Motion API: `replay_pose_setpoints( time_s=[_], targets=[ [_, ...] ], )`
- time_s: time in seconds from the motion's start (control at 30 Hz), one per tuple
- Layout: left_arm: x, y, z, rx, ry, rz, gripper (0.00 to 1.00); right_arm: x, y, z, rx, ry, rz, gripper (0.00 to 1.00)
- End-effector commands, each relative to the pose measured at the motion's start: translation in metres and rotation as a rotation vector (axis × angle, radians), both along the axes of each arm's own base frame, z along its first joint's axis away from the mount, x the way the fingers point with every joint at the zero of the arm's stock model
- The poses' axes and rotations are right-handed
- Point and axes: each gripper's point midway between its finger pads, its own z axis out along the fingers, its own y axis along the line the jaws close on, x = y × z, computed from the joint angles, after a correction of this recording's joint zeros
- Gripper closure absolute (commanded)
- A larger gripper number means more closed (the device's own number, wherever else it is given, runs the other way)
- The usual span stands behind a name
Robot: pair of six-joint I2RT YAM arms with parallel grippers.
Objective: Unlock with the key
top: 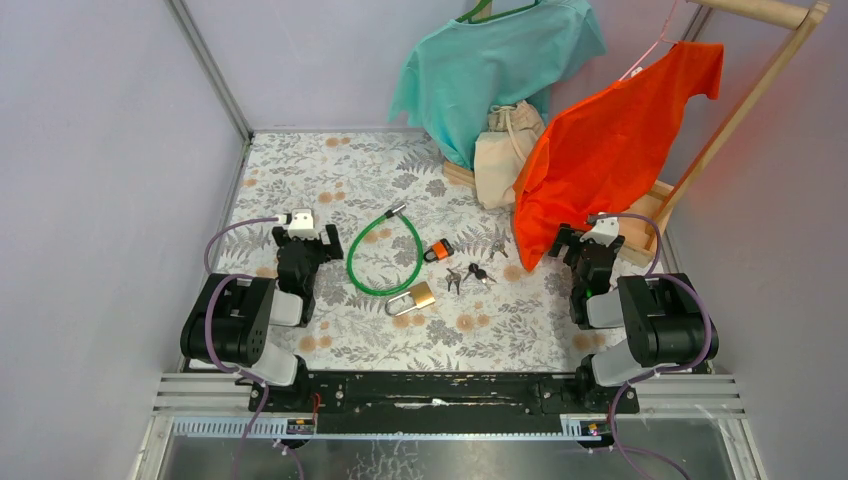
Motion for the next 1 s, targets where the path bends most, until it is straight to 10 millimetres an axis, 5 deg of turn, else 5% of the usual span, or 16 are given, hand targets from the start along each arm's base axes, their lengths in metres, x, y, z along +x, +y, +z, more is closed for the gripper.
replay_pose_setpoints(
  time_s=[0.0,0.3,0.4,0.63,0.73,0.97],
  targets=[
    [0.012,0.004,0.025,-0.007,-0.096,0.024,0.0,0.008,0.0,0.018,-0.007,-0.074,0.004,0.01],
    [0.012,0.004,0.025,-0.007,-0.095,0.023,0.0,0.009,-0.001,0.017,-0.001,-0.068,-0.005,0.01],
    [0.013,0.004,0.025,-0.007,-0.094,0.021,0.0,0.004,-0.016,0.017,0.024,-0.076,-0.09,0.01],
    [0.014,0.015,0.031,-0.037,-0.085,0.083,0.0,0.0,-0.015,0.034,0.006,-0.116,-0.082,0.01],
    [0.022,0.015,0.031,-0.017,0.001,0.075,0.0,0.003,-0.026,0.037,0.029,0.026,-0.174,0.01],
    [0.036,0.014,0.038,0.062,0.255,0.024,0.0,-0.003,0.005,0.058,0.201,0.116,-0.079,0.01]
  ],
)
